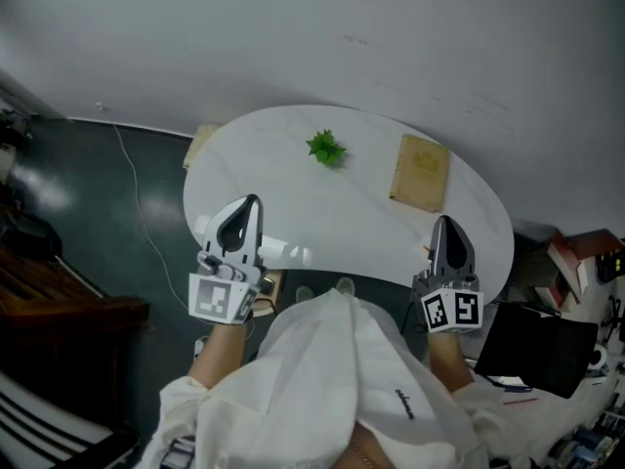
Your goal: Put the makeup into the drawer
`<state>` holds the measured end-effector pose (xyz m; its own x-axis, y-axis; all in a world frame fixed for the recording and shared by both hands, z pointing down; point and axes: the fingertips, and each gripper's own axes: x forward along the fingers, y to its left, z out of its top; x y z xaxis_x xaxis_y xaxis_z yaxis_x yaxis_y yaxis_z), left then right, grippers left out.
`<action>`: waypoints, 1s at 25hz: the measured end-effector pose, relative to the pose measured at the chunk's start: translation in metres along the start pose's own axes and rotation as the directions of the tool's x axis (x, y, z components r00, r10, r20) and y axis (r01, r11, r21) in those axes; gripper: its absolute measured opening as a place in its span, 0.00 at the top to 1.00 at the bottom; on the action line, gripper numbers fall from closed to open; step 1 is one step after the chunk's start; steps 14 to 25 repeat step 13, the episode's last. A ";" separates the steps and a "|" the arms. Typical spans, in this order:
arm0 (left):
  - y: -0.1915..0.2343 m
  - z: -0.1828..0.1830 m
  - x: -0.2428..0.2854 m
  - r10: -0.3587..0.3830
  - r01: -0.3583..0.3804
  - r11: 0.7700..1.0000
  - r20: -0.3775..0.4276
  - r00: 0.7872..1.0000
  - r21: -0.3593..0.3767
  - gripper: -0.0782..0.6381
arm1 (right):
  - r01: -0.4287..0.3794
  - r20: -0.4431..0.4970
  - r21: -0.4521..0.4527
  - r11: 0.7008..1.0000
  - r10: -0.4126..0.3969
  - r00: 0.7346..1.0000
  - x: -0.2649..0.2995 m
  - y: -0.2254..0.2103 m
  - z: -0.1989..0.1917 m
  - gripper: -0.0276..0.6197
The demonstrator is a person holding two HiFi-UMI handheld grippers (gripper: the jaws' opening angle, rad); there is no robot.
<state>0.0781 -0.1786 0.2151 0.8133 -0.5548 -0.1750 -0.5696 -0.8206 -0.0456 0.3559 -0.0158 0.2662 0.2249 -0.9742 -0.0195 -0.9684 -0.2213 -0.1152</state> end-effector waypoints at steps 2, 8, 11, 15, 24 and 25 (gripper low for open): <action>0.000 -0.002 0.000 0.001 -0.001 1.000 -0.009 1.000 -0.007 0.86 | 0.001 -0.002 0.001 1.000 -0.001 1.000 0.000 0.000 0.000 0.93; 0.000 -0.008 0.003 0.004 -0.004 1.000 -0.043 0.999 -0.012 0.86 | 0.001 -0.011 0.004 1.000 -0.001 1.000 0.003 0.000 0.000 0.93; 0.001 -0.009 0.003 0.000 -0.001 1.000 -0.045 0.999 -0.013 0.86 | 0.001 -0.012 0.001 1.000 -0.001 1.000 0.003 0.001 -0.001 0.93; 0.002 -0.010 0.003 0.001 -0.002 1.000 -0.037 0.999 -0.016 0.86 | 0.001 -0.012 -0.002 1.000 -0.001 1.000 0.003 0.002 -0.001 0.93; 0.002 -0.010 0.003 0.001 -0.002 1.000 -0.037 0.999 -0.016 0.86 | 0.001 -0.012 -0.002 1.000 -0.001 1.000 0.003 0.002 -0.001 0.93; 0.002 -0.010 0.003 0.001 -0.002 1.000 -0.037 0.999 -0.016 0.86 | 0.001 -0.012 -0.002 1.000 -0.001 1.000 0.003 0.002 -0.001 0.93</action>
